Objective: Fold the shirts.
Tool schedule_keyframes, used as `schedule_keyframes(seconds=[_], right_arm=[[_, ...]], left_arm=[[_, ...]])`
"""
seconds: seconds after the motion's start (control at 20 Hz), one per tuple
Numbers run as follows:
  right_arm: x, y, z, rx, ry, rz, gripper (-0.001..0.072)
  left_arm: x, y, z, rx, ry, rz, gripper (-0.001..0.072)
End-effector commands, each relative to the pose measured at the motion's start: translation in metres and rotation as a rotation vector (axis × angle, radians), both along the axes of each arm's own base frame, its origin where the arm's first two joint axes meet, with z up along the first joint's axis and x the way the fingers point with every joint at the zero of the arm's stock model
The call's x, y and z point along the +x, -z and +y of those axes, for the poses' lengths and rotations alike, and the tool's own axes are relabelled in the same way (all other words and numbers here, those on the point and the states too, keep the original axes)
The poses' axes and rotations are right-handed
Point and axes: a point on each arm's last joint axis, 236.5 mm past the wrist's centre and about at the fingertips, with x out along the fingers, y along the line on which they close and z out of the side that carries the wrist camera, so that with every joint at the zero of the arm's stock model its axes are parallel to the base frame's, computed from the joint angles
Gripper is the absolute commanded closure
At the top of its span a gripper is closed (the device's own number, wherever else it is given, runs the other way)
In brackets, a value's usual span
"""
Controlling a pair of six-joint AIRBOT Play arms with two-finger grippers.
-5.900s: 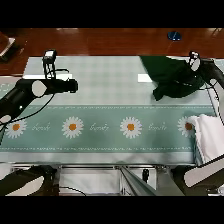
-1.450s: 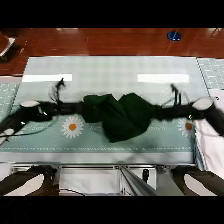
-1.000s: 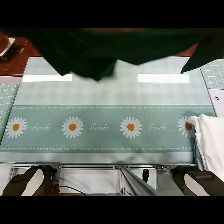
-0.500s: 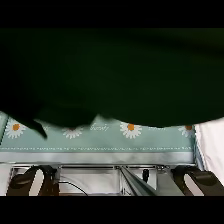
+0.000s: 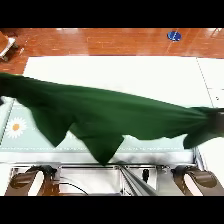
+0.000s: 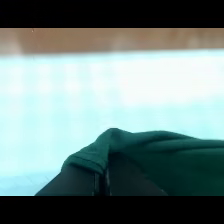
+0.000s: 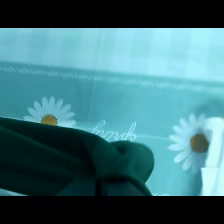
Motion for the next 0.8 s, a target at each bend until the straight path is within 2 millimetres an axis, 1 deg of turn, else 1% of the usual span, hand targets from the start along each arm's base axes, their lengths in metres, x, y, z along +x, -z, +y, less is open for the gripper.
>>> schedule_keyframes(seconds=[0.0, 0.2, 0.3, 0.4, 0.5, 0.55, 0.6, 0.65, 0.7, 0.75], right_arm=[[0.041, 0.084, 0.004, 0.037, 0.042, 0.119, 0.069], [0.119, 0.139, 0.005, 0.054, 0.077, 0.193, 0.069], [0.16, 0.164, 0.012, 0.132, 0.082, 0.235, 0.069], [0.201, 0.178, 0.015, 0.219, 0.1, 0.255, 0.0689], [0.237, 0.188, 0.018, 0.305, 0.125, 0.272, 0.0689], [0.253, 0.192, 0.018, 0.346, 0.14, 0.274, 0.0674], [0.265, 0.195, 0.018, 0.383, 0.155, 0.276, 0.0527], [0.271, 0.195, 0.016, 0.41, 0.164, 0.284, 0.0337], [0.273, 0.193, 0.009, 0.419, 0.162, 0.29, 0.0299], [0.27, 0.188, -0.003, 0.413, 0.16, 0.299, 0.03]], left_arm=[[0.038, 0.087, -0.013, -0.141, 0.019, 0.17, 0.0689], [0.089, 0.145, -0.018, -0.209, 0.015, 0.28, 0.0689], [0.108, 0.175, -0.023, -0.221, 0.006, 0.329, 0.0689], [0.121, 0.204, -0.032, -0.229, 0.001, 0.374, 0.0689], [0.129, 0.223, -0.043, -0.27, -0.005, 0.41, 0.0689], [0.132, 0.231, -0.048, -0.295, -0.01, 0.425, 0.0688], [0.135, 0.237, -0.051, -0.312, -0.018, 0.437, 0.0663], [0.135, 0.242, -0.052, -0.321, -0.021, 0.45, 0.0508], [0.132, 0.245, -0.05, -0.314, -0.018, 0.465, 0.019], [0.127, 0.246, -0.044, -0.293, -0.007, 0.492, 0.0197]])
